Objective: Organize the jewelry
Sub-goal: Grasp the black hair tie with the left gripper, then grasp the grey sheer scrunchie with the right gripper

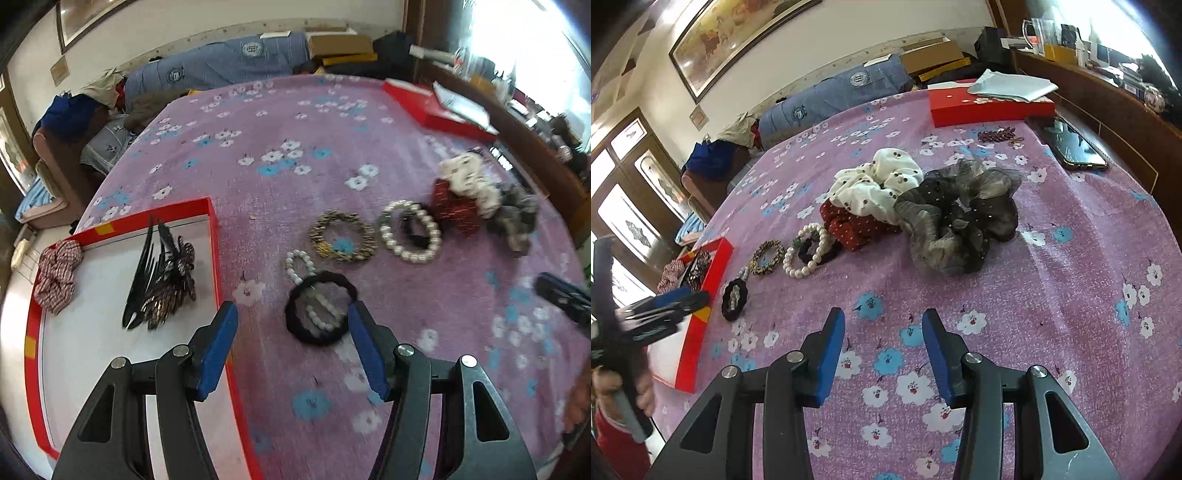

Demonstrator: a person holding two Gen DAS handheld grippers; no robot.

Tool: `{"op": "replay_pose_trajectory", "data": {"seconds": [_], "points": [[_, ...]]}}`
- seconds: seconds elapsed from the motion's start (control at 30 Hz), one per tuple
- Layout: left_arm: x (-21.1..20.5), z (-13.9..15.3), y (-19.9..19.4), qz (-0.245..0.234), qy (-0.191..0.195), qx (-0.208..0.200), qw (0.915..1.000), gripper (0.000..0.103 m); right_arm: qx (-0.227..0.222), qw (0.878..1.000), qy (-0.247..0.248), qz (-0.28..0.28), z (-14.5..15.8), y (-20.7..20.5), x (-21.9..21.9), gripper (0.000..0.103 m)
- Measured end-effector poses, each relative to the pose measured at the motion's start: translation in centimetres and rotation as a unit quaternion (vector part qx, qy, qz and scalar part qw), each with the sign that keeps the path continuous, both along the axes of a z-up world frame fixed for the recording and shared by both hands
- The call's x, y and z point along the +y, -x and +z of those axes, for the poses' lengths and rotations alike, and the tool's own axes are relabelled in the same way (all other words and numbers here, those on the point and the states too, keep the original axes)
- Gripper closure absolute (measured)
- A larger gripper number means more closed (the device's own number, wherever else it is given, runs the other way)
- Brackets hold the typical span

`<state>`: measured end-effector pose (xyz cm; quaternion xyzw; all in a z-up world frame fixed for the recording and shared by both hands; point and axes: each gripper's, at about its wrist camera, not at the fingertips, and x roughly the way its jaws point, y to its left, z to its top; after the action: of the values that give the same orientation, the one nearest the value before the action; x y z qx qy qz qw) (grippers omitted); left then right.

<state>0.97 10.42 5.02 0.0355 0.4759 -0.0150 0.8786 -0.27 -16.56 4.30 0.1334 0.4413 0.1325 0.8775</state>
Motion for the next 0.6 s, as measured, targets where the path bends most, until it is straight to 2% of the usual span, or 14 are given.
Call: {"op": "replay_pose_trajectory", "data": {"seconds": [0.07, 0.13, 0.3, 0.43, 0.6], "points": [[0.1, -0.8, -1.0, 0.001, -0.001, 0.011, 0.9999, 0.053, 0.000, 1.000, -0.002, 0.000, 0.0, -0.1, -0.1, 0.056], [0.4, -1.5, -1.7, -0.003, 0.009, 0.028, 0.9996, 0.068, 0.000, 1.000, -0.002, 0.001, -0.1, -0.2, -0.1, 0.056], [0.9, -3.1, -2.6, 0.004, 0.016, 0.057, 0.9983, 0.097, 0.003, 1.000, -0.008, 0.002, -0.4, -0.6, -0.1, 0.056], [1.4, -2.8, -1.6, 0.007, 0.036, 0.051, 0.9980, 0.098, 0.003, 1.000, -0.008, 0.006, -0.4, -0.7, 0.1, 0.056], [0.9, -1.6, 1.7, -0.015, 0.056, 0.038, 0.9976, 0.098, 0.003, 1.000, -0.014, 0.013, -0.4, -0.6, 0.3, 0.056]]}}
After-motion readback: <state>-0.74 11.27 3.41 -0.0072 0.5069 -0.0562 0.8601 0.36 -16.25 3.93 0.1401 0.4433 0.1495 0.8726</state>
